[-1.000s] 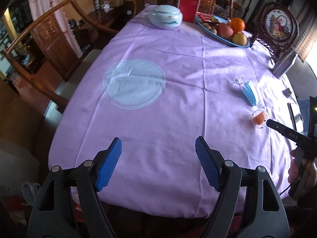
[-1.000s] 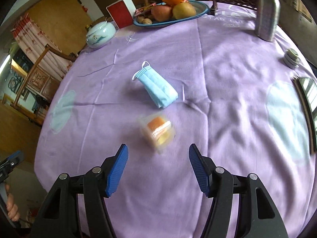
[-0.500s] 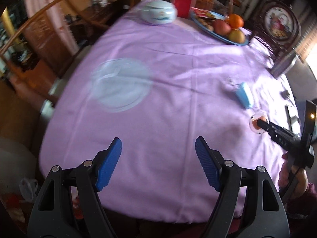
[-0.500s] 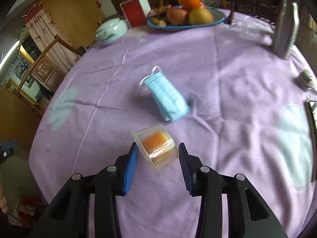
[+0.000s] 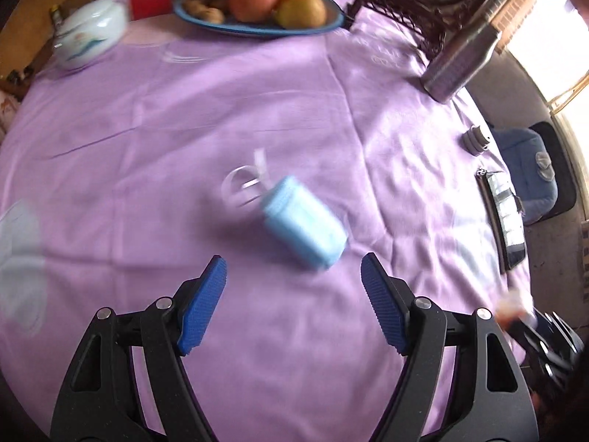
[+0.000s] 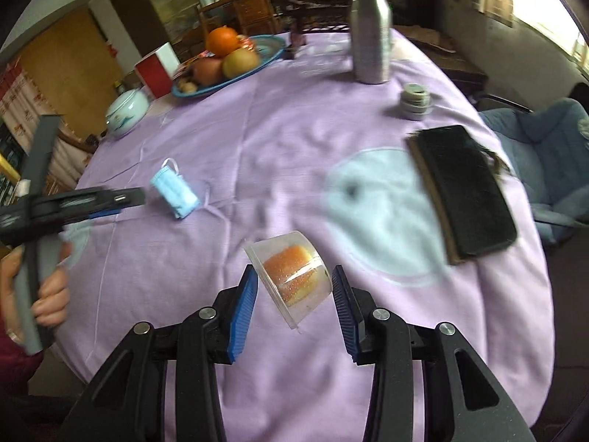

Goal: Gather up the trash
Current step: 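Grasp the clear cake cup with the right tool while the left tool grasps the blue mask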

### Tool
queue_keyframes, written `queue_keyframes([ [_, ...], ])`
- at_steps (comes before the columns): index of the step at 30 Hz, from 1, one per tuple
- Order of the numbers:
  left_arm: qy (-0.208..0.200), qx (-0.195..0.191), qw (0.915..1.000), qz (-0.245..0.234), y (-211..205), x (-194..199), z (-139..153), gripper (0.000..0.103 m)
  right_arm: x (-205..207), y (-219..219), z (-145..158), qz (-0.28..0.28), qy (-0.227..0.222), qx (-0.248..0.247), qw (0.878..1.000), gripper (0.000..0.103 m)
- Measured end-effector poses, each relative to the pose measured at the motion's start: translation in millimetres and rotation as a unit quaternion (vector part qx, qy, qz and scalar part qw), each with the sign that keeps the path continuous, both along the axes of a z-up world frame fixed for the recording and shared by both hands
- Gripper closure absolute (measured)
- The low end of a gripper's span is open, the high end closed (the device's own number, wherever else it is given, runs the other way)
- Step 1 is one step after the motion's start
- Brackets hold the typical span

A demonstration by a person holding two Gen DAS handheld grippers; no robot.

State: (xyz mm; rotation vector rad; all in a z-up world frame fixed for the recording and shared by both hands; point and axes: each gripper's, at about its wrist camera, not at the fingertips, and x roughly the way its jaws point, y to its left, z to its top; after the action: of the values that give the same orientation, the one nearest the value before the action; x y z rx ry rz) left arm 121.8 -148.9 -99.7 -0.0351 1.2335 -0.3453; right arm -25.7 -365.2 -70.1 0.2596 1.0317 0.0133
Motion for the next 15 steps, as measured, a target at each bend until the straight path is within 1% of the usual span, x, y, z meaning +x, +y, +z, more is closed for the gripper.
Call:
queue_keyframes([
  [4,0.008,0.014,0.9999,0.000,-16.3,16.6,-19.9,0.040,-5.7,-14.0,2.4,-0.005,-0.002,-0.001,1.000,0.061],
  [6,0.015,0.017,0.9997,0.003,-17.8,22.3,-28.1,0.048,-4.2,-15.6,1.7,-0.005,-0.002,0.001,1.000,0.061],
  [7,0.018,0.016,0.9997,0.004,-17.5,23.9,-30.6,0.054,-2.8,-16.1,0.9,-0.004,-0.002,0.002,1.000,0.061],
  [8,0.021,0.014,0.9997,0.005,-18.2,25.6,-32.3,0.057,-1.0,-15.5,0.5,-0.003,-0.002,0.005,1.000,0.061],
  [9,0.020,0.011,0.9997,0.007,-17.4,26.4,-32.8,0.059,0.0,-15.0,0.0,-0.002,-0.003,0.007,1.000,0.061],
  [10,0.017,0.009,0.9998,0.007,-17.1,26.0,-31.6,0.065,1.4,-13.9,-0.5,0.001,-0.003,0.010,1.000,0.061],
  [11,0.015,0.005,0.9999,0.005,-16.3,25.0,-29.6,0.076,2.7,-12.3,-0.9,0.004,-0.003,0.011,1.000,0.061],
  [12,0.010,0.005,0.9999,0.002,-15.7,22.8,-25.8,0.079,3.7,-10.9,-0.7,0.007,-0.004,0.012,1.000,0.061],
  [15,-0.009,0.003,1.0000,-0.001,-9.9,14.9,-11.3,0.083,6.9,-4.7,-0.5,0.017,-0.005,0.019,1.000,0.061],
])
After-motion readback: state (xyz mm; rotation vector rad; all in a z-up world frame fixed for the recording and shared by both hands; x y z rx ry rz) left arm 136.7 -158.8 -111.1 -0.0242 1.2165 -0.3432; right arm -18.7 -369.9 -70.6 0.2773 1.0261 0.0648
